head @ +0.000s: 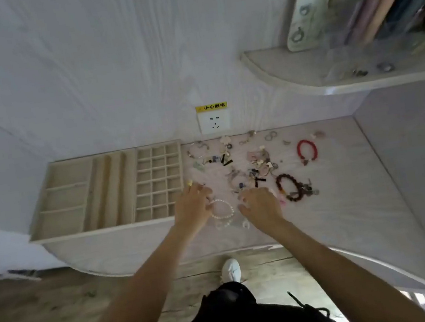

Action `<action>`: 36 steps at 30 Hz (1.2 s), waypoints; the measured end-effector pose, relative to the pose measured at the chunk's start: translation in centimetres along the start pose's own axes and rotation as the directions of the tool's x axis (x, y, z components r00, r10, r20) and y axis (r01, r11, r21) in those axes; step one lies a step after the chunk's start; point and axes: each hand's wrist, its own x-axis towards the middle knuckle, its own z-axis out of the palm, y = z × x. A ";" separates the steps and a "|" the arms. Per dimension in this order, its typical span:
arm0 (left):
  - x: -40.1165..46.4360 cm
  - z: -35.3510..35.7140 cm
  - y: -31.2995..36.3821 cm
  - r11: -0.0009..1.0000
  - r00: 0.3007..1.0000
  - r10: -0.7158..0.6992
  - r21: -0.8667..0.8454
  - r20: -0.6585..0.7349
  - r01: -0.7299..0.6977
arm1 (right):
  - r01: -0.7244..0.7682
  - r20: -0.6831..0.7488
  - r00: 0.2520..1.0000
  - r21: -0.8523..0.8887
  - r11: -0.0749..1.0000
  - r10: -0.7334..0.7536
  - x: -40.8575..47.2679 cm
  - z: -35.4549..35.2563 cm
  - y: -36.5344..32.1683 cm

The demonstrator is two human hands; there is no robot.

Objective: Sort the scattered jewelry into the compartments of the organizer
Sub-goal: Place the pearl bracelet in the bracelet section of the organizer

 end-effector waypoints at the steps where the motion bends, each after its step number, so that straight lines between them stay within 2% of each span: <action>1: 0.5 0.3 0.0 0.999 1.000 0.011 0.043 0.020 -0.012 | -0.021 0.012 1.000 -0.057 0.998 0.022 0.3 0.4 -0.5; 5: 2.2 0.9 0.1 0.995 0.994 0.018 0.099 0.109 -0.029 | -0.015 0.020 1.000 -0.165 0.986 0.019 1.5 1.7 -2.2; 8: 3.2 0.9 0.0 0.994 0.994 0.062 0.081 0.088 -0.070 | -0.047 -0.019 0.999 -0.179 0.983 0.045 2.9 1.7 -2.6; 11: 3.4 0.9 0.0 0.993 0.993 0.088 0.071 0.083 -0.094 | -0.112 0.010 0.993 -0.158 0.981 0.115 3.6 1.9 -3.1; 13: 3.4 1.1 -0.4 0.993 0.990 0.116 -0.008 0.081 -0.115 | -0.150 0.011 0.988 -0.090 0.985 0.151 3.6 1.8 -3.1; 15: 3.2 1.2 -0.8 0.976 0.988 0.151 -0.160 0.020 -0.146 | -0.176 0.007 0.984 0.026 0.984 0.176 3.4 1.8 -2.6; 18: 2.2 0.2 -0.9 0.912 0.980 0.182 -0.357 -0.084 -0.200 | -0.152 -0.001 0.987 0.316 0.936 0.161 2.7 0.9 -2.2; 20: 1.3 -1.3 -0.2 0.828 0.993 0.114 -0.548 -0.039 -0.116 | -0.100 -0.055 0.989 0.456 0.884 0.141 2.3 -0.3 -2.5; 22: 0.3 -2.6 0.4 0.703 0.999 0.052 -0.709 -0.017 -0.048 | -0.030 -0.113 0.989 0.496 0.868 0.099 2.1 -1.6 -3.3; 25: -0.8 -4.7 0.3 0.441 0.997 -0.071 -0.895 0.043 0.070 | 0.085 -0.155 0.988 0.531 0.843 -0.002 2.5 -3.4 -4.4; 28: -2.6 -6.1 -1.6 0.106 0.970 -0.194 -0.980 0.145 0.168 | 0.081 -0.034 0.996 0.635 0.768 -0.076 3.2 -4.9 -6.0; 30: -3.9 -6.7 -3.6 -0.058 0.952 -0.258 -0.986 0.166 0.157 | 0.022 0.083 0.988 0.750 0.661 -0.128 4.1 -5.1 -8.0; 32: -4.9 -7.1 -5.9 -0.131 0.923 -0.339 -0.981 0.182 0.145 | -0.035 0.183 0.966 0.796 0.604 -0.185 5.2 -4.3 -10.6; 34: -5.6 -7.9 -8.4 -0.117 0.888 -0.424 -0.983 0.177 0.140 | -0.078 0.255 0.940 0.808 0.584 -0.228 6.5 -2.7 -13.4; 36: -6.1 -8.9 -11.7 -0.053 0.846 -0.513 -0.989 0.146 0.139 | -0.096 0.286 0.924 0.815 0.571 -0.254 8.2 -0.7 -16.8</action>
